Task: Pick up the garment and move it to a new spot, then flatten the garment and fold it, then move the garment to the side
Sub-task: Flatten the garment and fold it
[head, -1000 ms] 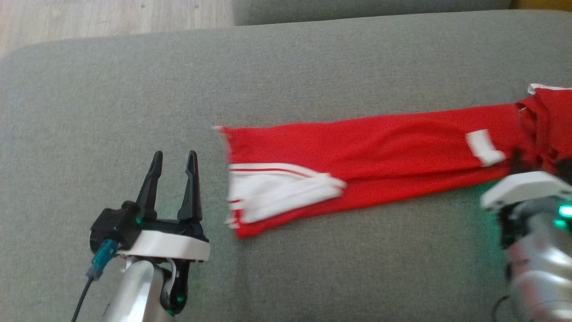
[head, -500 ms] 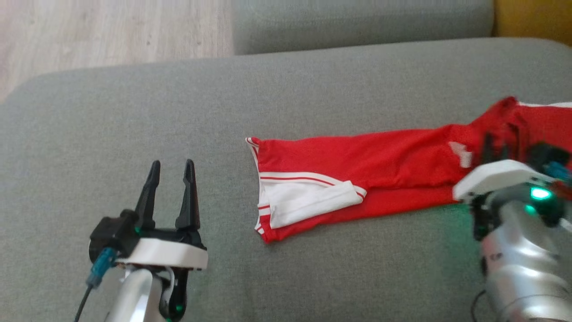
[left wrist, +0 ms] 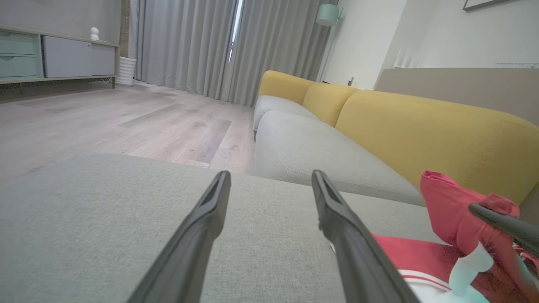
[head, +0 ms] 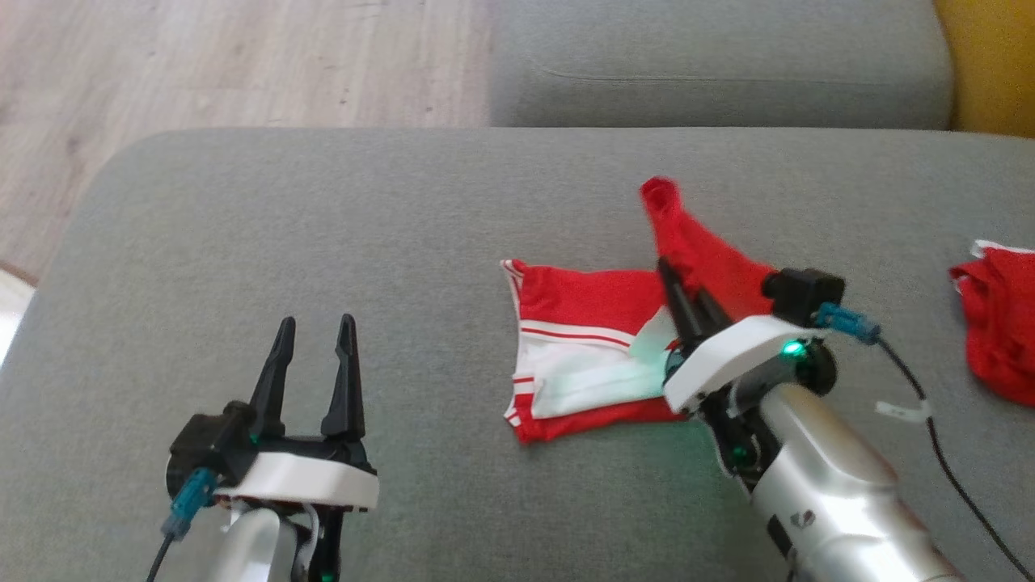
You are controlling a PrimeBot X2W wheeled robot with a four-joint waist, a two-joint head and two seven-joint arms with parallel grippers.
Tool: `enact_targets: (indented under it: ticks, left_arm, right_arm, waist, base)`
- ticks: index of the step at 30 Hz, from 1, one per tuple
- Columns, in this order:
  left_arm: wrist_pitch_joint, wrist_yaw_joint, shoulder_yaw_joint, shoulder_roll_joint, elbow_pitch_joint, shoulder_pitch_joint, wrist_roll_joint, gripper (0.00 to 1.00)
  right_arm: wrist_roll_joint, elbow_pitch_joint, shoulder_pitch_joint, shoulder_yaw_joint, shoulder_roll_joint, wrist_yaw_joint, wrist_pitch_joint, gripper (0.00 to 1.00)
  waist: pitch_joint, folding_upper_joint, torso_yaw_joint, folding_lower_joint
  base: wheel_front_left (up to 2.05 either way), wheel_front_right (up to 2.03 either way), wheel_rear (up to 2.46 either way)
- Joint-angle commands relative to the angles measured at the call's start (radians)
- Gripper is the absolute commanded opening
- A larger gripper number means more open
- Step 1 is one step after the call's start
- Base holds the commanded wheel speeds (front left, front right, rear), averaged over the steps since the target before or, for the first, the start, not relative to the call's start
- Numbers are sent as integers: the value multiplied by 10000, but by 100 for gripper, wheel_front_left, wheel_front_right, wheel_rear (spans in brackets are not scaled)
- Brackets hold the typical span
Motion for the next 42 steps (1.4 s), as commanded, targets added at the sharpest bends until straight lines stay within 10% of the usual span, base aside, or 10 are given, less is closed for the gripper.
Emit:
enact_targets:
  ticks: [1,18,19,20,33,42]
  left_arm:
    - [-95,-55,246,33,-305,-302,10,100]
    - [-95,-57,-152,30,-179,-484,-42,100]
    - [-95,-57,-158,30,-171,-492,-46,100]
    - [-95,-57,-159,31,-162,-500,-49,100]
    - [-95,-57,102,38,-336,-505,-51,100]
    - [-95,-57,266,29,-947,-444,-1,100]
  right_arm:
    - [128,-381,-257,241,113,65,-9,0]
    - [2272,587,-92,2871,114,65,-436,0]
    - [2458,635,-88,3017,114,65,-424,16]
    - [2585,629,-99,3232,114,65,-407,100]
    - [3507,14,-943,4649,114,65,-666,100]
    - [-1486,-405,-813,-250,-519,65,-796,100]
  waist:
    - [-1,-1,181,1]
    - [394,-1,1430,1]
    - [405,-1,1455,1]
    - [415,-1,1475,1]
    - [305,-1,658,1]
    - [264,-1,-416,1]
  base:
    - [0,0,0]
    - [0,0,0]
    - [0,0,0]
    - [0,0,0]
    - [0,0,0]
    - [0,0,0]
